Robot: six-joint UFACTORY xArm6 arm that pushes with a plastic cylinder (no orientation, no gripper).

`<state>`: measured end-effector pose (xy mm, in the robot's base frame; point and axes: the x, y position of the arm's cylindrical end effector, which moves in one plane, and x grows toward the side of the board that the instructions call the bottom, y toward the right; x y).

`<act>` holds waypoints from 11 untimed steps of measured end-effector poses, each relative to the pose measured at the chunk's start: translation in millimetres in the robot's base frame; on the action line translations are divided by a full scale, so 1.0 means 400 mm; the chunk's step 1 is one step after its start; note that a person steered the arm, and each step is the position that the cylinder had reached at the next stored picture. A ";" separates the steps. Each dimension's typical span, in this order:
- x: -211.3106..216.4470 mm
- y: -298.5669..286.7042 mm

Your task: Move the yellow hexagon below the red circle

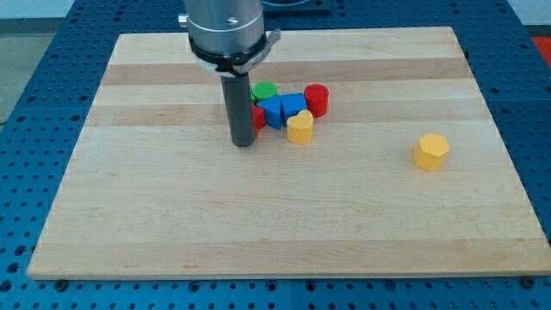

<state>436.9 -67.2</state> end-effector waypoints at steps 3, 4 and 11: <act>0.222 0.497; 0.198 0.705; -0.048 0.276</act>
